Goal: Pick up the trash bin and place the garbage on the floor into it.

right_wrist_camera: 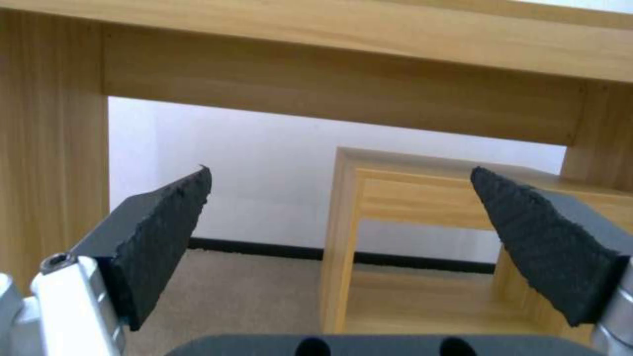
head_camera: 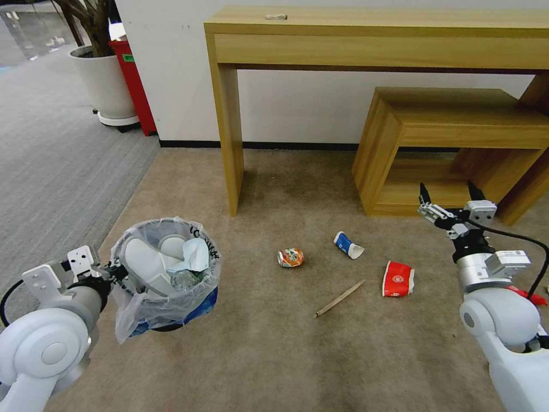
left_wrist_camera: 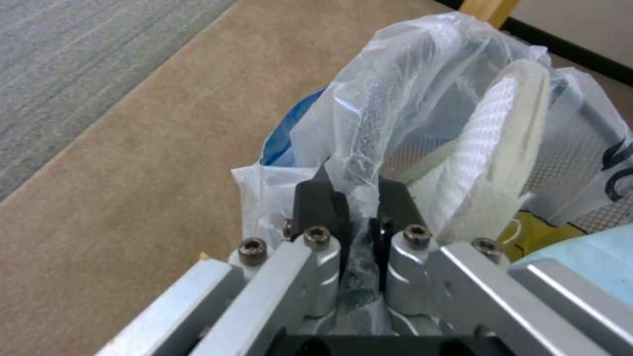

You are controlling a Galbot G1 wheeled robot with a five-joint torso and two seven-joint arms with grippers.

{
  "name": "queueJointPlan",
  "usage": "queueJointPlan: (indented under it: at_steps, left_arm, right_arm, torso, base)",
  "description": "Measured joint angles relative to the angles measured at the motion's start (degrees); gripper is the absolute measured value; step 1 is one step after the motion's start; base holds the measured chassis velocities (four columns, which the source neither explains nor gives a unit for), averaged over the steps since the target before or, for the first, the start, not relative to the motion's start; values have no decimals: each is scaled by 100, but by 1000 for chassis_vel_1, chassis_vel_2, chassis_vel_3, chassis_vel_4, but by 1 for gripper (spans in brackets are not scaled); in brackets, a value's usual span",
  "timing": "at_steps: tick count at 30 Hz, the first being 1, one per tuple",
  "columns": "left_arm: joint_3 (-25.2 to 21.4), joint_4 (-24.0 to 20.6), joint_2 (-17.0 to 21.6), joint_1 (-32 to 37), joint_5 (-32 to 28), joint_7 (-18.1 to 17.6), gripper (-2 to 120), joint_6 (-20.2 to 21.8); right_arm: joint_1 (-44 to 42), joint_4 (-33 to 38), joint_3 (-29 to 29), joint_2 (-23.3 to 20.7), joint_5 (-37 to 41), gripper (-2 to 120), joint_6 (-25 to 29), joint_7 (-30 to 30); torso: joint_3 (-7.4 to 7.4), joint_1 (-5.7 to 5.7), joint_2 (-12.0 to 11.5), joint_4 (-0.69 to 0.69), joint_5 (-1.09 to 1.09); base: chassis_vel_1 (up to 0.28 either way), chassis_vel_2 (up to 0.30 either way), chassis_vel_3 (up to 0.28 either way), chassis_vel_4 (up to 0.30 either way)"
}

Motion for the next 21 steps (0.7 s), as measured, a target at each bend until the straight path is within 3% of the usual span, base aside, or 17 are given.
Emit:
queueJointPlan:
  at_steps: [21]
  left_arm:
    - [90, 74, -30, -36, 8, 57, 3, -19]
  right_arm:
    - [38, -102, -39, -14, -2, 100, 148, -160]
  torso:
    - [0, 0, 0, -3, 0]
  base:
    - [-72, -68, -73, -80]
